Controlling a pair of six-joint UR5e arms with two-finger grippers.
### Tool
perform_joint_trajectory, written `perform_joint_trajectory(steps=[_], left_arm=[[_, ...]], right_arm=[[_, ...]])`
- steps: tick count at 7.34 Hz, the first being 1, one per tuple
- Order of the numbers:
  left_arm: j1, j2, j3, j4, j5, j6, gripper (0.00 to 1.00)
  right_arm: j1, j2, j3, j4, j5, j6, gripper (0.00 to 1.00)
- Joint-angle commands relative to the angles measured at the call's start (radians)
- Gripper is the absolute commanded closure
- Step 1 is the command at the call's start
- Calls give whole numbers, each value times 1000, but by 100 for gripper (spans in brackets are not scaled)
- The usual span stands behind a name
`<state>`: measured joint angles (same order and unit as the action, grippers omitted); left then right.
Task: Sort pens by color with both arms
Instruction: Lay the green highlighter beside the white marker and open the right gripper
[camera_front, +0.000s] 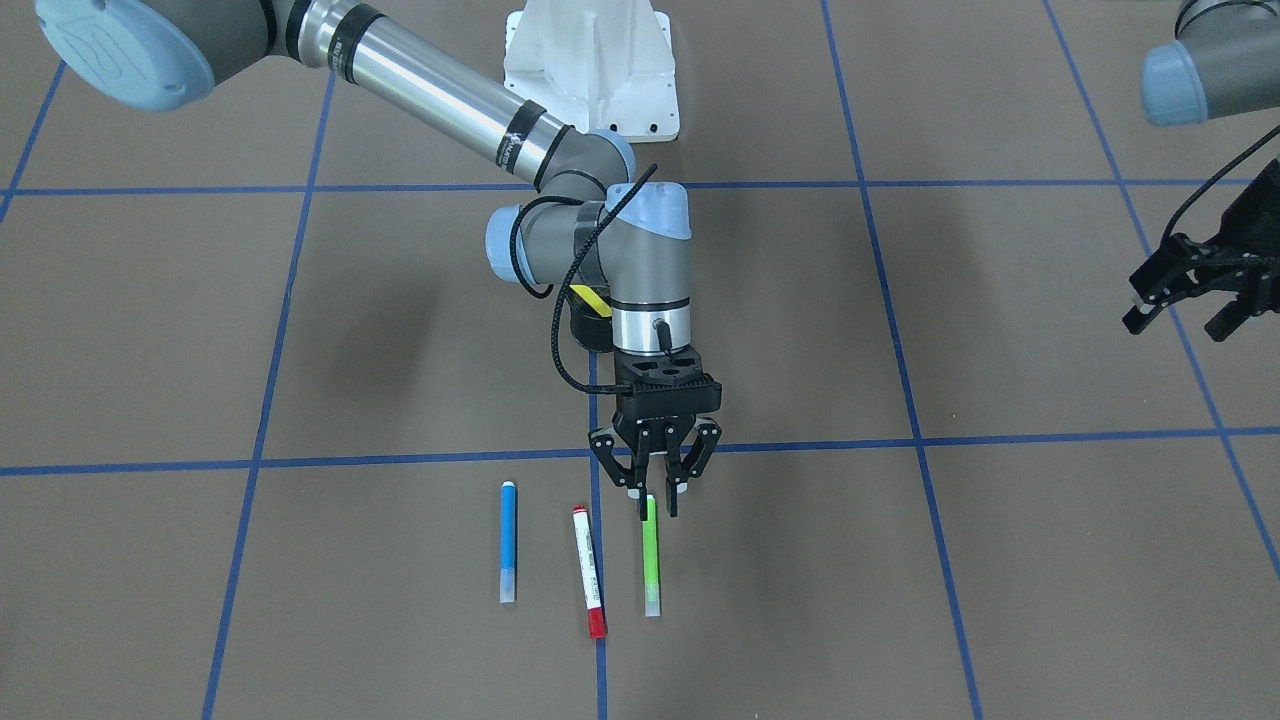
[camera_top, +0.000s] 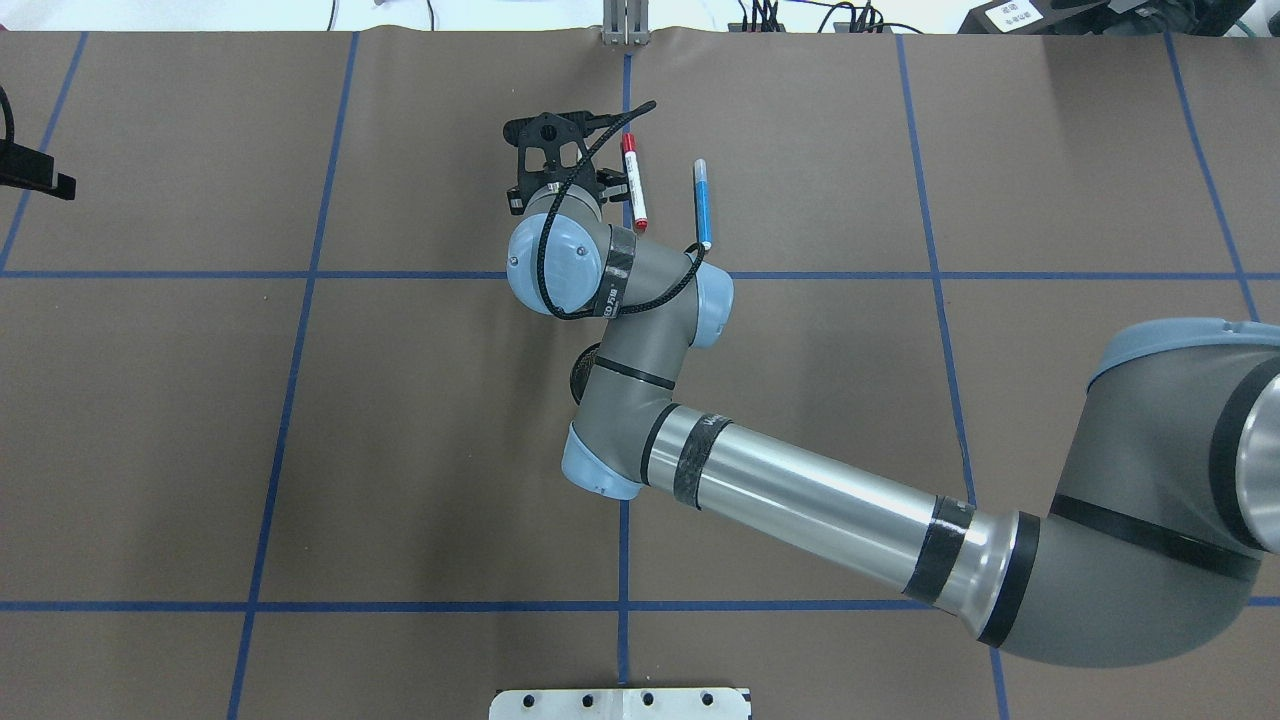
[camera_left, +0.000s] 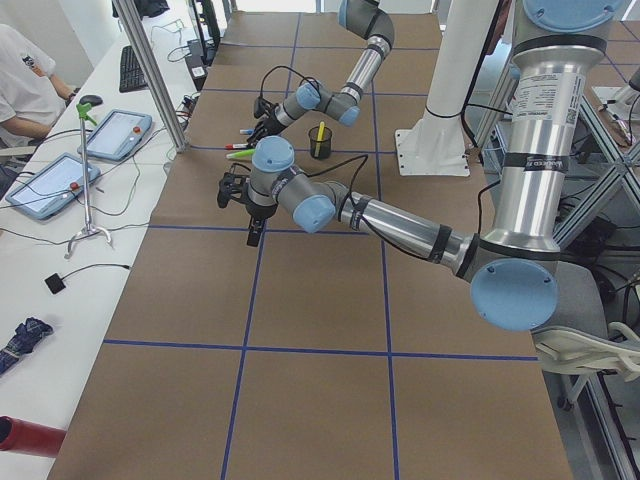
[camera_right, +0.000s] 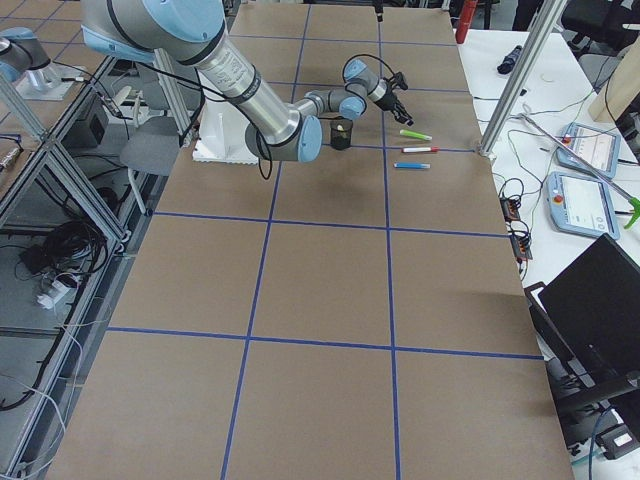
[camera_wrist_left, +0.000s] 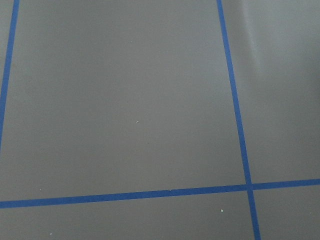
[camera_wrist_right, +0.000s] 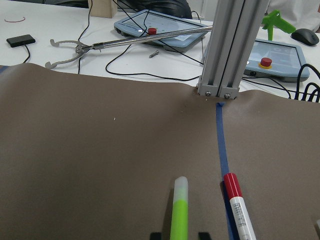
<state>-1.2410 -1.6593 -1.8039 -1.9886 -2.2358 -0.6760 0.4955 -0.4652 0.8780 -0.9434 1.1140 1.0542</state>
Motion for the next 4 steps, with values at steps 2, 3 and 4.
perform_joint_trajectory(steps=[2, 3, 4], left_arm=[[6, -14, -2, 4, -1, -63, 0], [8, -42, -6, 4, 1, -145, 0], [17, -83, -8, 23, 1, -209, 0]], right_arm=[[0, -58, 125, -5, 36, 1, 24], [9, -93, 212, -9, 67, 1, 23], [38, -181, 334, -11, 128, 1, 10]])
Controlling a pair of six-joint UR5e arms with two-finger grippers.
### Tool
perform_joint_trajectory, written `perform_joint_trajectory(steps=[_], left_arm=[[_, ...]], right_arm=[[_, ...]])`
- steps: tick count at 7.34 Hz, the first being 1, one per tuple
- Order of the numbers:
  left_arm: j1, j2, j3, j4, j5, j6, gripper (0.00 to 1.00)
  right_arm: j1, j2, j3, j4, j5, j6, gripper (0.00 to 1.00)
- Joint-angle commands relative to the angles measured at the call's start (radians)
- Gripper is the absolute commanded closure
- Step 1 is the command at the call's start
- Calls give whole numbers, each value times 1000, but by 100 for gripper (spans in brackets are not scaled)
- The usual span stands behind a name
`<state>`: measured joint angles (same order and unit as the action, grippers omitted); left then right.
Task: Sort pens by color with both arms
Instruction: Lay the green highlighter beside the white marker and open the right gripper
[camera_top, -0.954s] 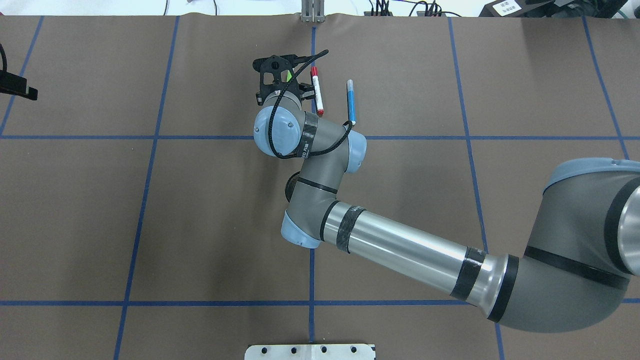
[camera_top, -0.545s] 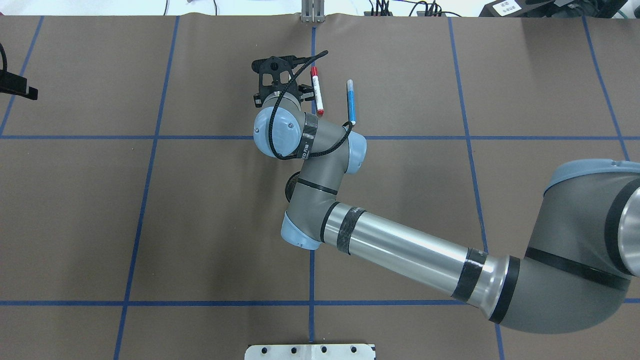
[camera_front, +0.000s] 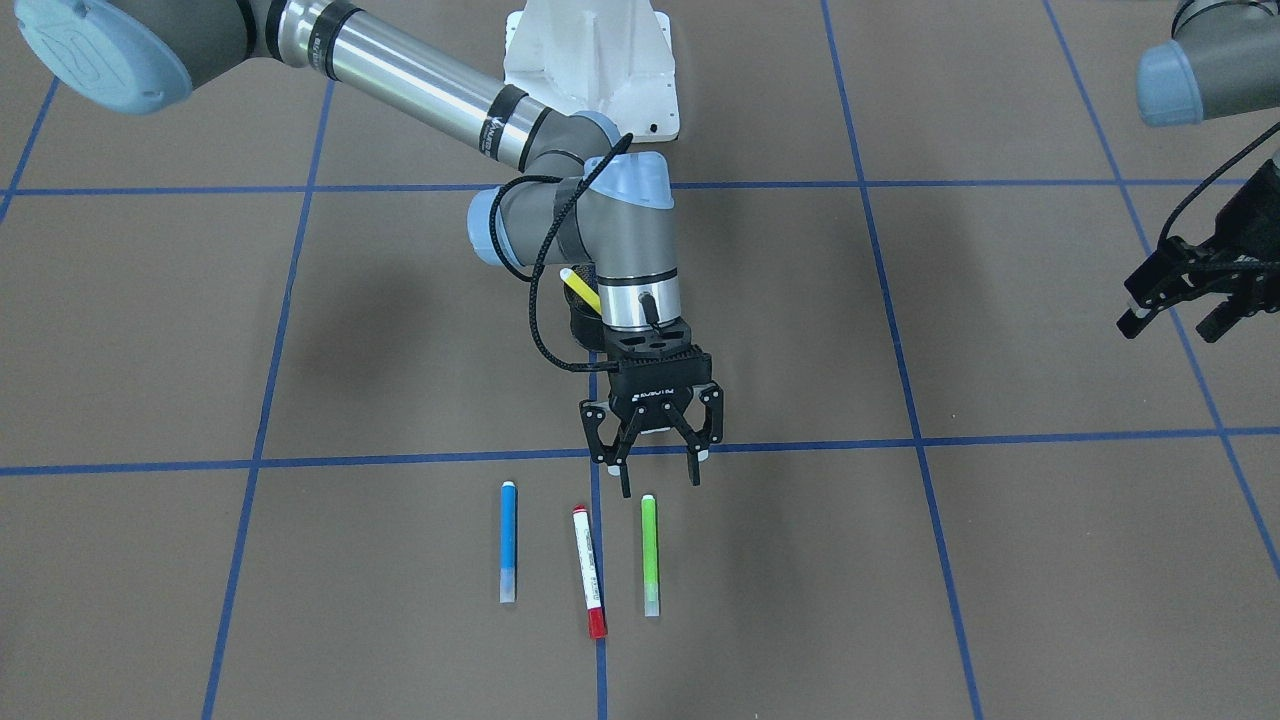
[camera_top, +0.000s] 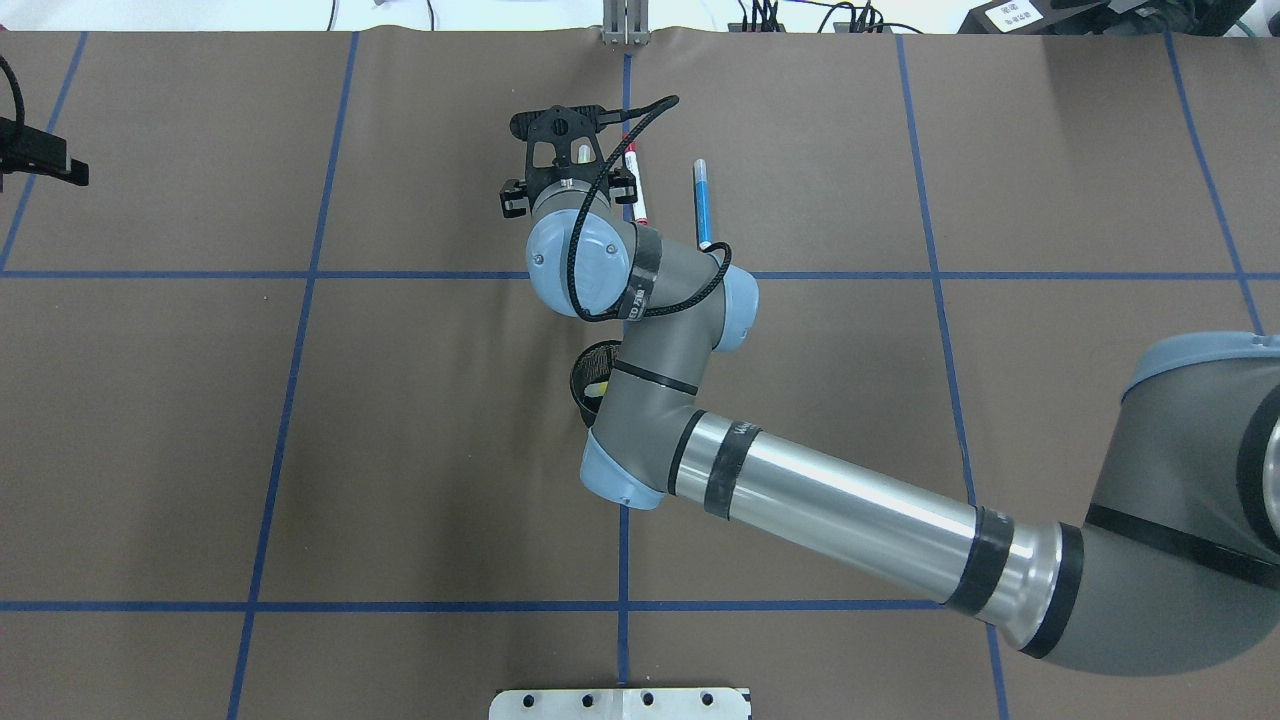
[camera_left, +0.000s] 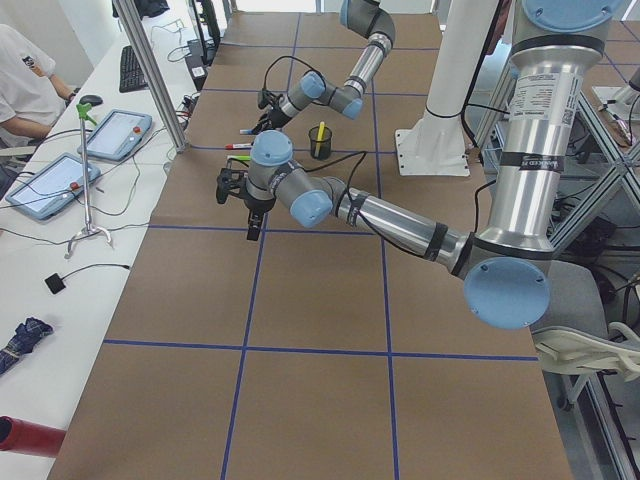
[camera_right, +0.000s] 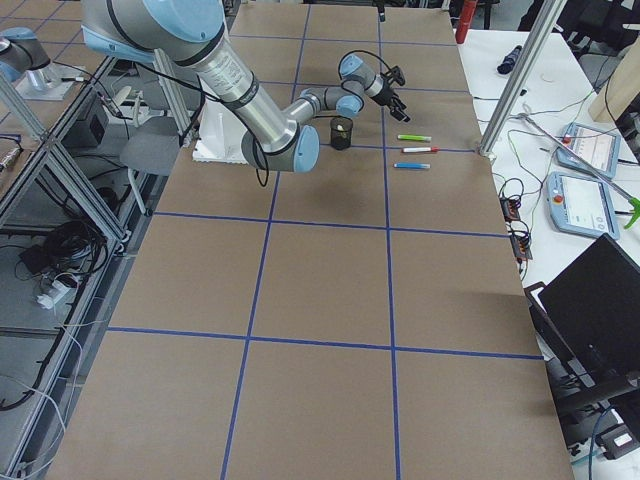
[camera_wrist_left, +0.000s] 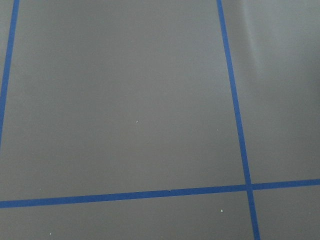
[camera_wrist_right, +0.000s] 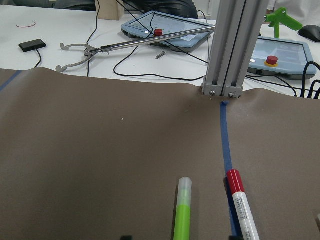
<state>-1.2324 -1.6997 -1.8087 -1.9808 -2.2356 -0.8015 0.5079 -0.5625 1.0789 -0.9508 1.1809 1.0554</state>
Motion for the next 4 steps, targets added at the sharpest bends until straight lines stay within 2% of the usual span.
perform_joint_trajectory(steps=[1, 2, 3, 4], left_arm=[[39, -110, -14, 81, 4, -169, 0], [86, -174, -39, 176, 19, -236, 0], [161, -263, -63, 285, 90, -313, 0], [270, -350, -98, 435, 197, -358, 0]], right_arm=[[73, -168, 283, -78, 179, 5, 3], [108, -295, 462, -145, 224, 2, 2], [157, -412, 581, -164, 324, 3, 2], [220, -530, 660, -166, 429, 2, 2]])
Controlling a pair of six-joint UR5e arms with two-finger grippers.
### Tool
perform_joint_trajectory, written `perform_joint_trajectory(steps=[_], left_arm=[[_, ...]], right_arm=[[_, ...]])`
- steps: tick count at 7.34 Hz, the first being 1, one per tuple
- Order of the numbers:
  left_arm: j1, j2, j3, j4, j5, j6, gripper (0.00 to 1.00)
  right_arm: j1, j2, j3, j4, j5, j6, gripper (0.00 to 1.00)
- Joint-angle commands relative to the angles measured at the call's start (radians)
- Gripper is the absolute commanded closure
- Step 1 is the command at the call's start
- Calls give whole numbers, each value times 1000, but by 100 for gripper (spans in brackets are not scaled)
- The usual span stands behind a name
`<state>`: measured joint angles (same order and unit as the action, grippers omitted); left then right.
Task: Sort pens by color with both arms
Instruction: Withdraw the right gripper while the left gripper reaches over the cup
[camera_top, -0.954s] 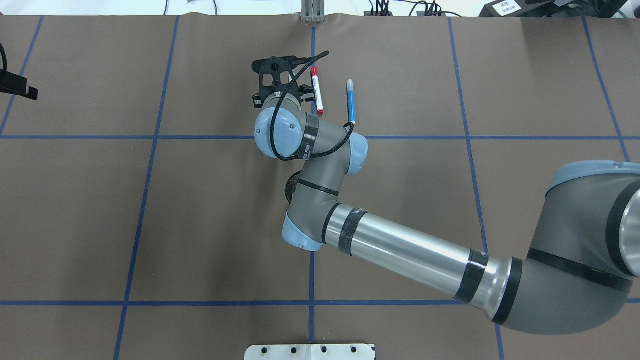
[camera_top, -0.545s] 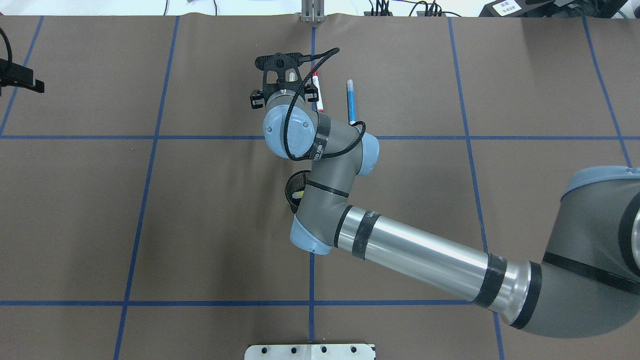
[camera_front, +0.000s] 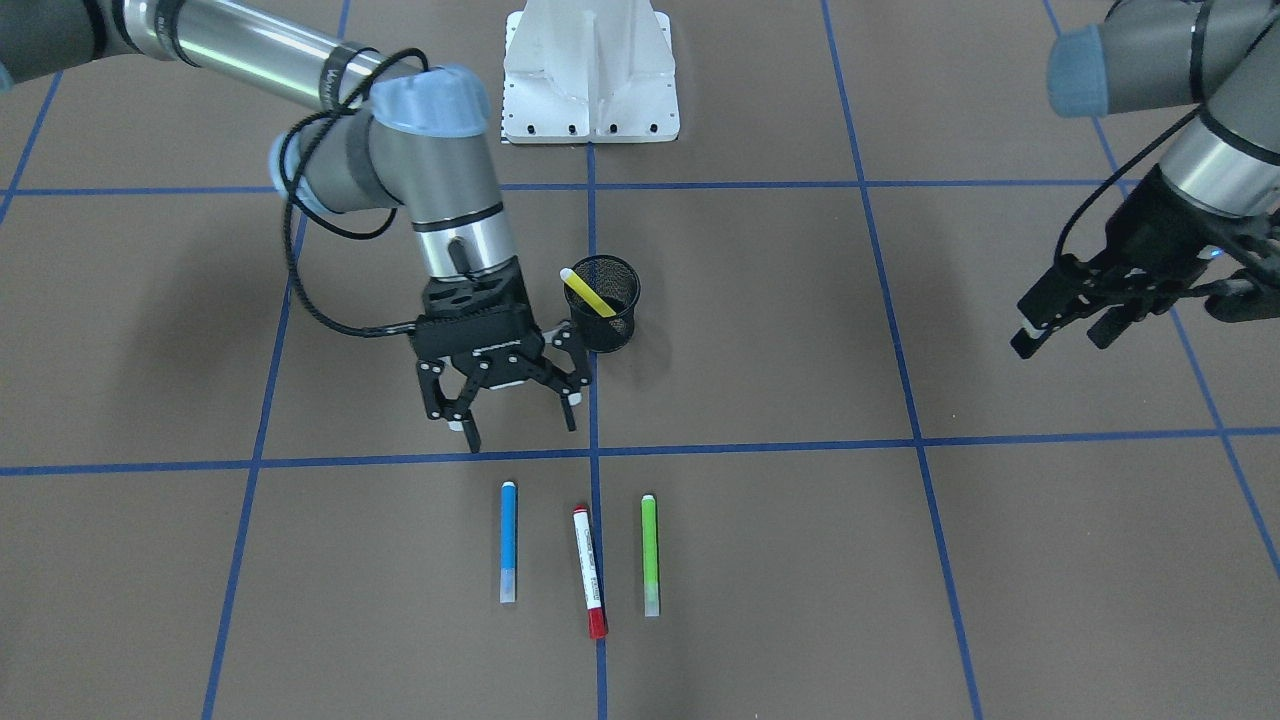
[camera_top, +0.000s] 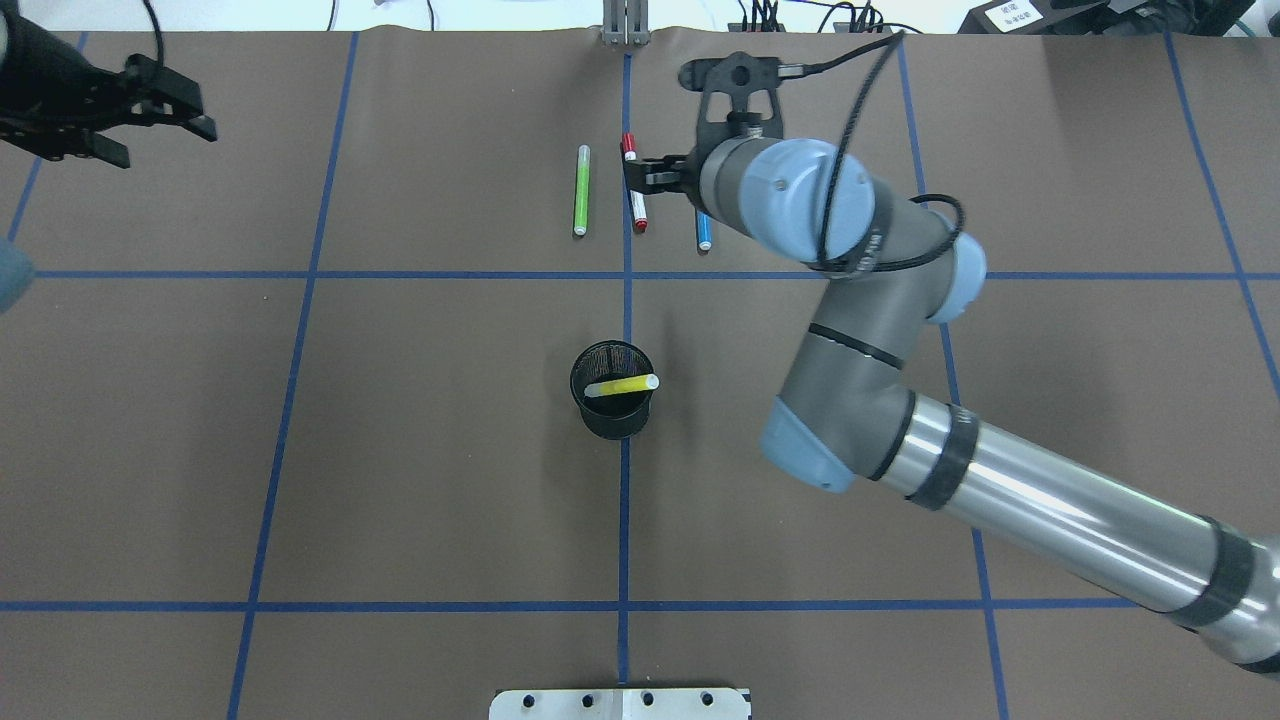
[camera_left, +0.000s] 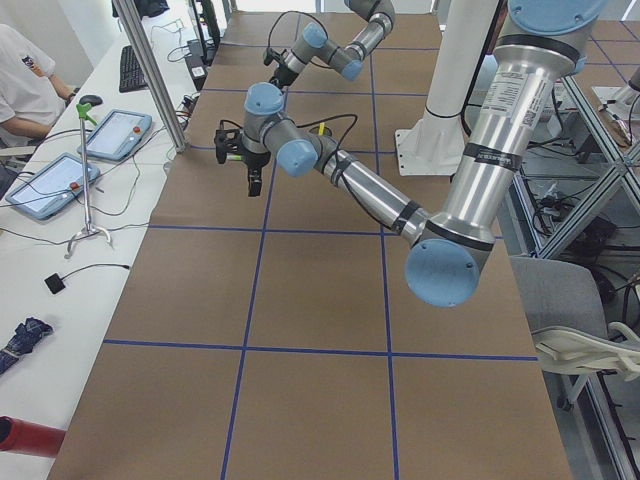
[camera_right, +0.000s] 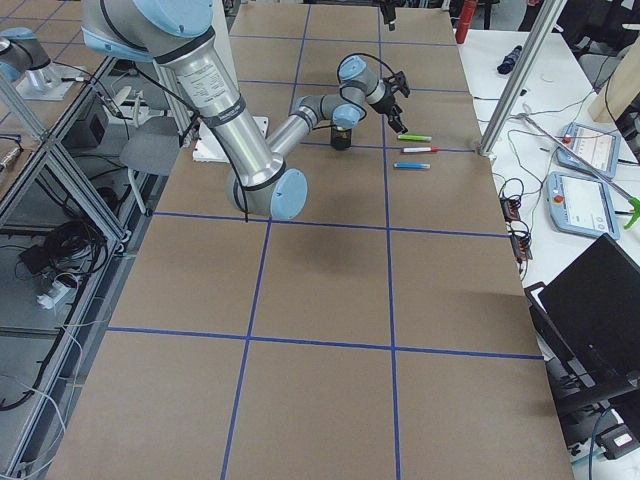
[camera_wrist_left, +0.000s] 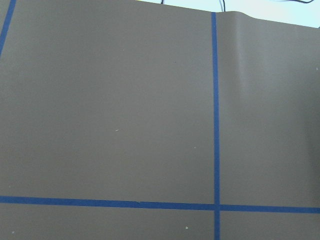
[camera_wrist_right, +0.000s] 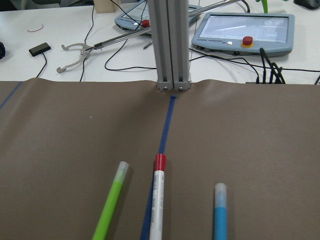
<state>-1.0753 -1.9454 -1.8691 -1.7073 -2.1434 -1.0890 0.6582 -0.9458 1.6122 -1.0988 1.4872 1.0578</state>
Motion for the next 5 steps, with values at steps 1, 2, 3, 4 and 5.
perform_joint_trajectory(steps=[1, 2, 3, 4, 5], left_arm=[[189, -215, -50, 343, 188, -97, 0], [274, -298, -47, 460, 261, -165, 0], [376, -331, -47, 475, 366, -213, 3], [467, -398, -24, 482, 454, -221, 5], [494, -440, 0, 495, 511, -321, 1]], right_arm=[[160, -238, 152, -16, 262, -7, 2], [248, -304, 152, -9, 375, -65, 2], [296, -376, 152, -7, 405, -191, 2], [334, -399, 143, -10, 410, -276, 2], [346, -419, 141, -10, 410, -303, 2]])
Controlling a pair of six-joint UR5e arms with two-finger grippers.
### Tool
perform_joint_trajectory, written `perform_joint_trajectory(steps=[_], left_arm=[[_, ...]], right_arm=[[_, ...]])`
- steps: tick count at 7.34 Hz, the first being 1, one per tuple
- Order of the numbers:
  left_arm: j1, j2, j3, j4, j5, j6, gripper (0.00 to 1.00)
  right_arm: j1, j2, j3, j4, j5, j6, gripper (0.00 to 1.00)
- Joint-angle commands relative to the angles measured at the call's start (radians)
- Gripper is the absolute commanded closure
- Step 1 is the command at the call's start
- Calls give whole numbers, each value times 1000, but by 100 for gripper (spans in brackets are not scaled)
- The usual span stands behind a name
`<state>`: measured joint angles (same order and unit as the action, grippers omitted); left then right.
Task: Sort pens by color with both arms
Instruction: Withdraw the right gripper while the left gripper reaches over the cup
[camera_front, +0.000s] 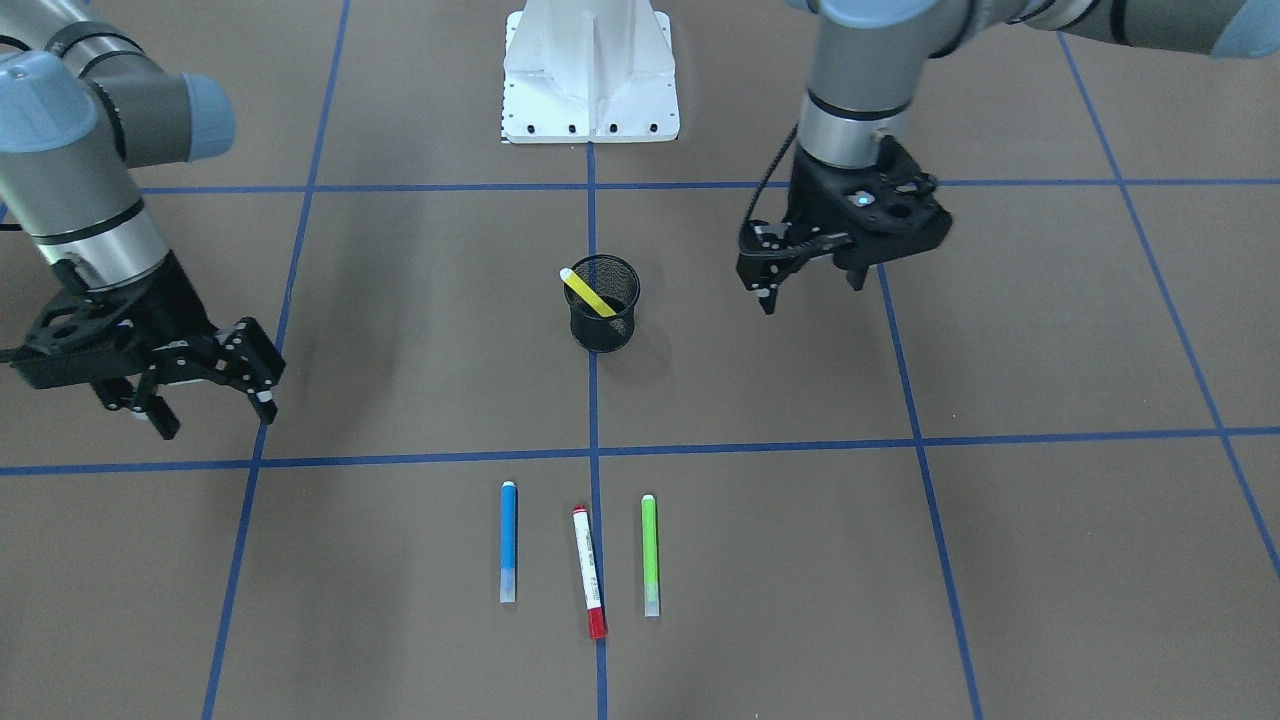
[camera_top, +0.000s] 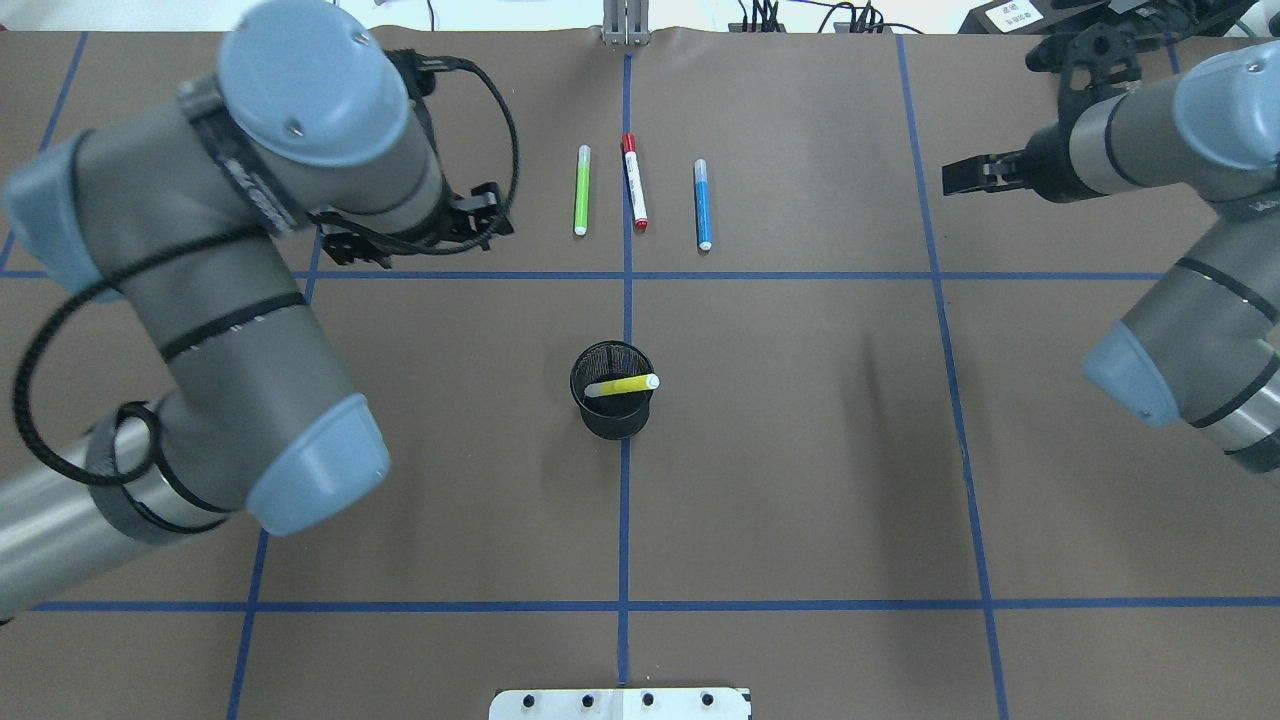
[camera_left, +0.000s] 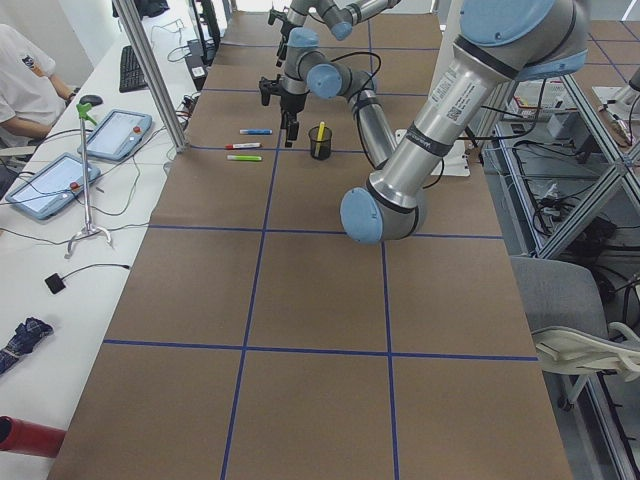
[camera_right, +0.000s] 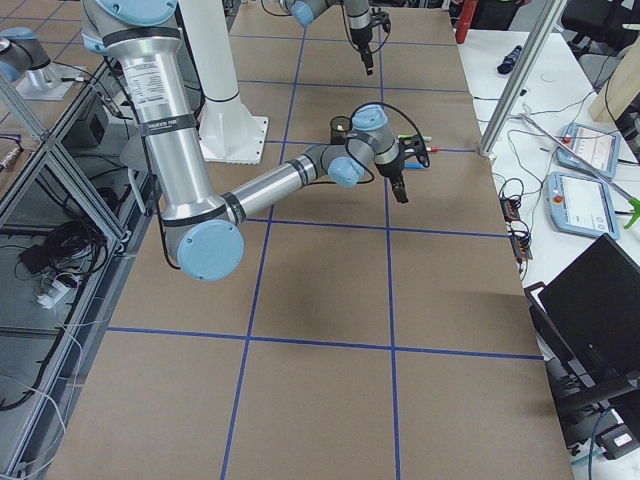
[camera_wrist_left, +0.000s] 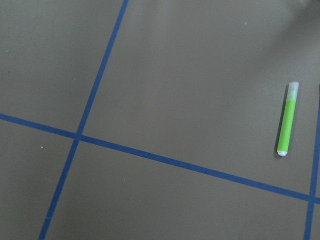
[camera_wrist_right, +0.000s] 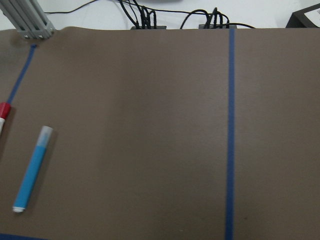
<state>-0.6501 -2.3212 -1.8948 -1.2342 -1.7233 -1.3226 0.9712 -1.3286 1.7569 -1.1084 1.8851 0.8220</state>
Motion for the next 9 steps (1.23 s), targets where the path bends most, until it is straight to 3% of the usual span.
perform_joint_trajectory(steps=[1, 3, 5, 9], left_arm=[[104, -123, 90, 71, 135, -116, 0], [133, -261, 216, 180, 149, -130, 0], [152, -502, 574, 199, 163, -204, 1], [239, -510, 694, 196, 169, -145, 15]], right_arm=[[37, -56, -4, -1, 18, -67, 2], [44, -90, -4, 1, 29, -70, 2], [55, -116, -5, 1, 29, -110, 2], [93, -144, -40, 1, 68, -185, 2]])
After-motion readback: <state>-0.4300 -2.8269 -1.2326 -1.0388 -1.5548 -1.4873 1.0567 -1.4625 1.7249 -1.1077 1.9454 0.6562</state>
